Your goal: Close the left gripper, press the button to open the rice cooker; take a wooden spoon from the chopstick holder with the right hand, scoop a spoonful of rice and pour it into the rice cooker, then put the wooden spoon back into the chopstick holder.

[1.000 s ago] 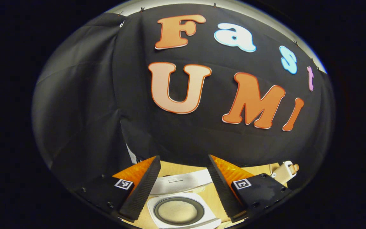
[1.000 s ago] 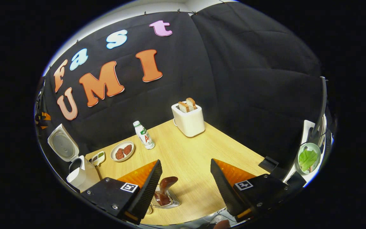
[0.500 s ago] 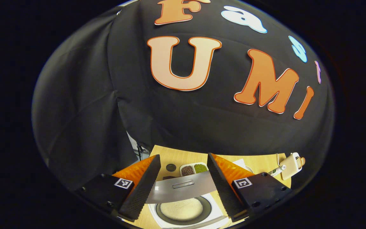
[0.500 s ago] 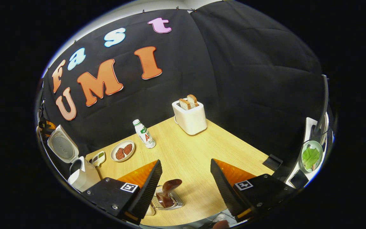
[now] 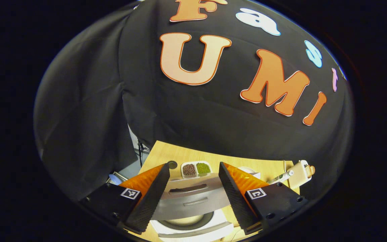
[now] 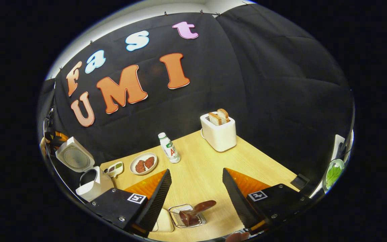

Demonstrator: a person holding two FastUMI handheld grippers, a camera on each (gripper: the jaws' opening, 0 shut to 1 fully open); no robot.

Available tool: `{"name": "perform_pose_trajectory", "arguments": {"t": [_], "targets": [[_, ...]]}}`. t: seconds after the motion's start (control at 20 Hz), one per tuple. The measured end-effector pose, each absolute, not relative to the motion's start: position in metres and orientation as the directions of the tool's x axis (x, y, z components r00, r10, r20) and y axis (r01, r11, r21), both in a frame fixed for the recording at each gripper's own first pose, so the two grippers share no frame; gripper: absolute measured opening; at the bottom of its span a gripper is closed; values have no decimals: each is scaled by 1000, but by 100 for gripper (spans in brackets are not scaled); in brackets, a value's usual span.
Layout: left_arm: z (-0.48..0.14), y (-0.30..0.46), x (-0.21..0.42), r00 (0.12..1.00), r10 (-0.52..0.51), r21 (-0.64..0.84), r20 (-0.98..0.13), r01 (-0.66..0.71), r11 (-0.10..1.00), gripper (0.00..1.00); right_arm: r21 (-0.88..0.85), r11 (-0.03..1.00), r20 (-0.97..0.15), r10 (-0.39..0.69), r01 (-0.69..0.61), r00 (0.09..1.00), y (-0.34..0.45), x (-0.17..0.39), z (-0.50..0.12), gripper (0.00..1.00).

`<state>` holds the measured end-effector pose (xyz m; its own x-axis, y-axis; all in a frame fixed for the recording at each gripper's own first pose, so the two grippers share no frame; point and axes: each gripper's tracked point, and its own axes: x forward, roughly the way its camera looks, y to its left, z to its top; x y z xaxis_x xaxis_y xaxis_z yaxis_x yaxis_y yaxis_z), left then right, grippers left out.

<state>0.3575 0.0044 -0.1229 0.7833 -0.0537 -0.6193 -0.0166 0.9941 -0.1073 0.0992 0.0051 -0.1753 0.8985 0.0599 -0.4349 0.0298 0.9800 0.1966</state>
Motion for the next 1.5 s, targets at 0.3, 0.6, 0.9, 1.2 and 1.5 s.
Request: {"name": "perform_pose_trajectory", "arguments": {"t": [0.3,0.6,0.9,1.2,1.5], "targets": [[-176,-15,278,763,-59,-94,-644,-3,996,99,258,965,-427,163,-53,889,37,103,-175,94],[-230,-18,231,793,27,22,-609,-17,1000,100,221,969,-434,196,-107,879,48,91,-177,94],[-272,-12,211,778,71,55,-625,-47,997,100,204,974,-450,184,-99,874,38,77,-183,94],[-289,-3,206,782,101,68,-615,-75,995,100,204,976,-468,170,-82,867,34,72,-188,94],[-287,-2,207,811,115,70,-573,-91,993,100,198,976,-463,175,-91,869,39,69,-188,94]]}}
